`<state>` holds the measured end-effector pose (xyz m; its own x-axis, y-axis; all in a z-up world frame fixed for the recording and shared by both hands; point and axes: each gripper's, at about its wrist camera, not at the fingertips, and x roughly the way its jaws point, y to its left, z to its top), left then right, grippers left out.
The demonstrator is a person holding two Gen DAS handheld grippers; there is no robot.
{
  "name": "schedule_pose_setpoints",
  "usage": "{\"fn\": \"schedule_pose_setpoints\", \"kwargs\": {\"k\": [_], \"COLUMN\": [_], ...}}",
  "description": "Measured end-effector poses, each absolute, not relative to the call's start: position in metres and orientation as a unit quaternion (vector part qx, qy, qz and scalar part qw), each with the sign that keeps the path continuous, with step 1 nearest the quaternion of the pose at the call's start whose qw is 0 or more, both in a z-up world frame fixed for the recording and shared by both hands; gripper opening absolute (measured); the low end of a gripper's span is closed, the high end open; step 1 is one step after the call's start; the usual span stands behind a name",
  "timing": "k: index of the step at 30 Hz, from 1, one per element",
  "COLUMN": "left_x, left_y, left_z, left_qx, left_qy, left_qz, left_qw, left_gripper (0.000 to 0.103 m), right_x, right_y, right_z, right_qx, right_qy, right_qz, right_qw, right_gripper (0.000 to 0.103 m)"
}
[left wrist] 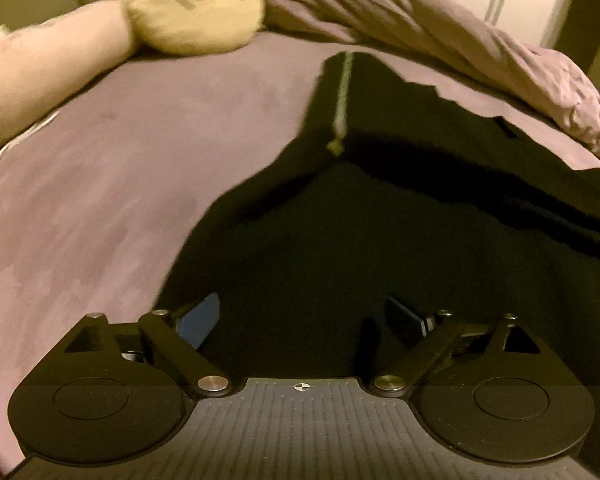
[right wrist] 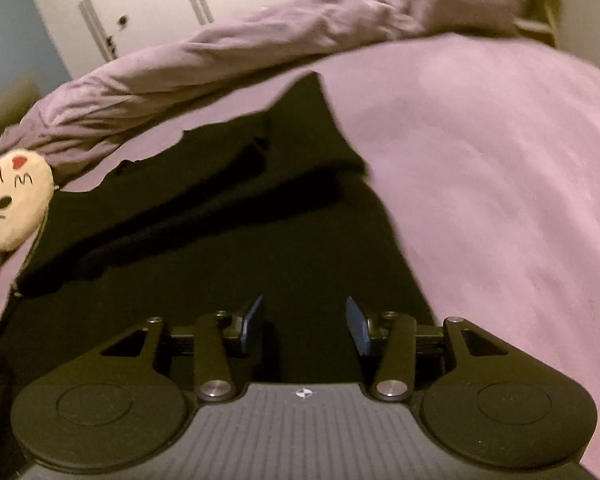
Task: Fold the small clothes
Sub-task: 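Open the right tool and withdraw from the folded side, then move both open tools to the hem of the narrowed sweater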
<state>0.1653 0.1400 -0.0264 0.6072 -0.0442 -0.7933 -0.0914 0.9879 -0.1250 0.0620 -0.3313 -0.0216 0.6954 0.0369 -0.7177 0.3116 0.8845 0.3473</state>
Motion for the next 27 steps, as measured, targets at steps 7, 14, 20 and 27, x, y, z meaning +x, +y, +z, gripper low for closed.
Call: {"fn": "schedule_pose_setpoints", "kwargs": {"k": [7,14,20,27], "left_x": [0.106,0.078,0.074,0.073], "left_y": [0.162,0.162,0.164,0.161], "left_z": [-0.031,-0.03,-0.033,-0.039], "left_qx": [-0.093,-0.119,-0.132,-0.125], "left_qy": [0.466,0.466,0.464,0.473], "left_qz": [0.041,0.05,0.061,0.056], "left_qw": [0.879,0.875,0.874,0.87], "left_gripper": [0.102,0.102,0.102,0.103], "right_x": [-0.023,-0.064,-0.072,-0.063], "right_y": [-0.342,-0.357,-0.357,-0.341], "right_z": [-0.02,-0.045,-0.052,-0.052], "right_qx": [0.263,0.353,0.361,0.318], "right_qy": [0.398,0.383,0.35,0.358], "right_qz": [-0.093,-0.063,-0.027,-0.017], "right_qw": [0.874,0.851,0.864,0.878], "right_gripper": [0.06,0.074,0.093,0.099]}}
